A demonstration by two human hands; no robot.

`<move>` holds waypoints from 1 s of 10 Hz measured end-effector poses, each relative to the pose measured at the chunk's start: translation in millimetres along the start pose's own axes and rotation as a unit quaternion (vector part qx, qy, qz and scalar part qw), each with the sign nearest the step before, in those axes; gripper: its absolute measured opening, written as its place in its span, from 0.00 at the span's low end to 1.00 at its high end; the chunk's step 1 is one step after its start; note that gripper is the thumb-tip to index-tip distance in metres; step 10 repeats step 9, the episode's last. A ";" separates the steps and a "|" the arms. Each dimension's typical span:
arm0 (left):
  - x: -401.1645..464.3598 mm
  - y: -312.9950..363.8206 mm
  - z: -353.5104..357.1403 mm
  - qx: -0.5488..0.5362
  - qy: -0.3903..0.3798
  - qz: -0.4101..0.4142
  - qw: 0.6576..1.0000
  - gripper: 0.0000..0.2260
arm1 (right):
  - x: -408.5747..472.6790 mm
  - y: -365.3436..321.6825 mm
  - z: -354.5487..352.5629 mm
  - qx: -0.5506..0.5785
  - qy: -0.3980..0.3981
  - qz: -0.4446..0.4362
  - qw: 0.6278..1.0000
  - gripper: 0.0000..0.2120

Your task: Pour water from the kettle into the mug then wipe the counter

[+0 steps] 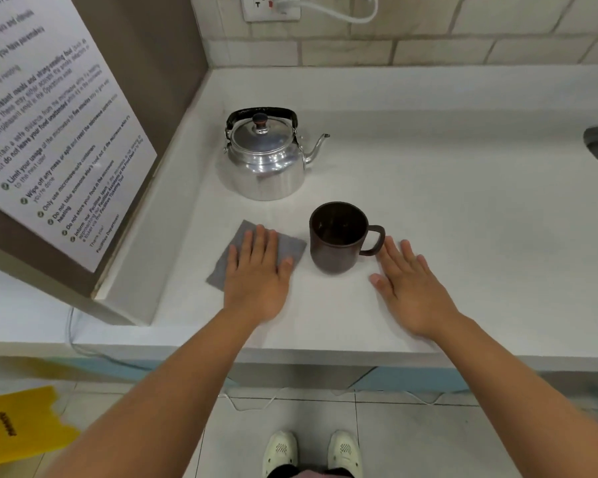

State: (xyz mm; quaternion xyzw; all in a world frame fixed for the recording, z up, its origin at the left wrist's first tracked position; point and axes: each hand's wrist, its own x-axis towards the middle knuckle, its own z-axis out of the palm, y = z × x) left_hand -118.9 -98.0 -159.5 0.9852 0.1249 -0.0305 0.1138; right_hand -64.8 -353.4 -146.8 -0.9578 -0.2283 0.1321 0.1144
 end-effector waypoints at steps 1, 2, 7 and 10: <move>-34.7 10.2 7.7 0.015 0.008 -0.052 0.998 0.28 | -0.2 0.1 1.7 0.003 0.005 -0.002 1.000 0.28; -53.5 20.6 11.4 0.015 0.014 -0.080 0.997 0.28 | 0.6 0.0 1.6 0.002 0.007 -0.004 1.000 0.28; -59.0 32.1 -1.3 0.008 -0.010 -0.114 0.993 0.28 | 0.3 -2.2 -7.6 -0.004 -0.017 -0.006 1.000 0.29; -19.5 24.5 -76.5 0.028 -0.099 -0.123 0.987 0.29 | -0.8 -3.9 -70.2 0.068 -0.006 0.008 0.998 0.25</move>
